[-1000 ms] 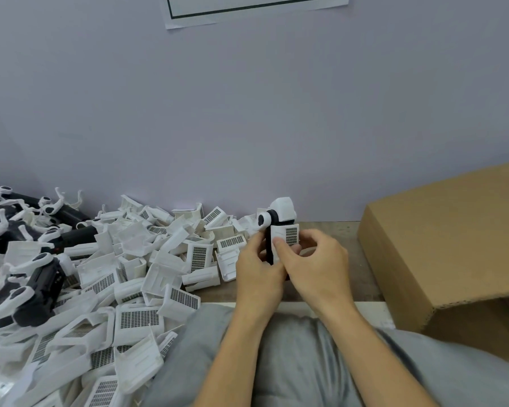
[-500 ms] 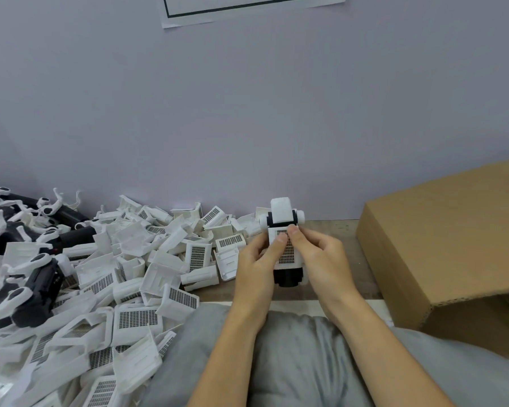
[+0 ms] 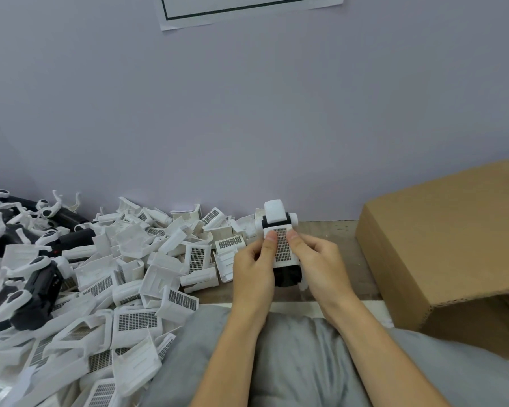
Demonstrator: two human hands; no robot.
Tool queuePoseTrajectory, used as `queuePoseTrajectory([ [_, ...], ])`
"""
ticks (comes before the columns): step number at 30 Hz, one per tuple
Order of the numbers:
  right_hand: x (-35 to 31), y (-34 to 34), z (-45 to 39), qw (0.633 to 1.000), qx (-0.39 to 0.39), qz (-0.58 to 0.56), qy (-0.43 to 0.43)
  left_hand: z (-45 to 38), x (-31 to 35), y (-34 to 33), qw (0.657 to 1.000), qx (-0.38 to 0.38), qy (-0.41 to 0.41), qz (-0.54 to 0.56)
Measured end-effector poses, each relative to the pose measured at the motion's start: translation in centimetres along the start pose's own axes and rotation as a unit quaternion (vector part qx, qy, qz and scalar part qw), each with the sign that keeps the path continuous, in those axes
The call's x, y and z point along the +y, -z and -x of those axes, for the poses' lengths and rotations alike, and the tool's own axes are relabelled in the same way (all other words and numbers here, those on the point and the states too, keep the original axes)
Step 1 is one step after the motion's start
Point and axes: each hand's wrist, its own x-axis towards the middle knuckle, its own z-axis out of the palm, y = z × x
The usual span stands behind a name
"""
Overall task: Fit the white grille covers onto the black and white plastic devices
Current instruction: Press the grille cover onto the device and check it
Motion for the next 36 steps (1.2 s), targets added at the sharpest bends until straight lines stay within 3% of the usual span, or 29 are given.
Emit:
queuePoseTrajectory([
  [3, 0.2, 0.1, 0.1, 0.999, -0.013, 0.038, 0.01, -0.1, 0.0, 0.2, 0.997, -0.021, 0.044, 0.067],
  [8, 0.5, 0.5, 0.0, 0.994, 0.018, 0.092, 0.051, -0.1, -0.2, 0.0, 0.998, -0.013, -0.007, -0.058],
  [14, 0.5, 0.5, 0.1, 0.994, 0.051, 0.071, 0.068, 0.0, 0.4, 0.1, 0.998, -0.026, -0.031, -0.042],
  [17, 0.5, 0.3, 0.1, 0.993, 0.059, 0.061, 0.082, -0.2, -0.1, 0.1, 1.0, 0.019, -0.015, -0.017],
  [20, 0.9, 0.1, 0.1, 0.976, 0.06, 0.167, 0.125, -0.5, -0.5, -0.1, 0.997, 0.067, 0.024, -0.031],
  [24, 0.5, -0.4, 0.6, 0.937, 0.038, 0.262, 0.228, -0.6, -0.1, 0.0, 0.992, 0.046, 0.105, 0.06],
  [26, 0.2, -0.8, 1.2, 0.93, 0.026, 0.246, 0.272, -0.6, 0.1, 0.3, 0.986, 0.051, 0.135, 0.088],
  [29, -0.1, -1.0, 1.3, 0.919, 0.089, 0.199, 0.33, -0.4, 0.7, 0.4, 0.964, 0.032, 0.174, 0.198],
  [33, 0.1, -0.2, 0.6, 0.936, 0.163, 0.128, 0.285, -0.2, 1.6, 0.7, 0.906, -0.002, 0.217, 0.363],
  [36, 0.2, -0.1, 0.6, 0.944, 0.175, 0.106, 0.259, -0.1, 1.7, 1.0, 0.883, -0.018, 0.219, 0.415],
])
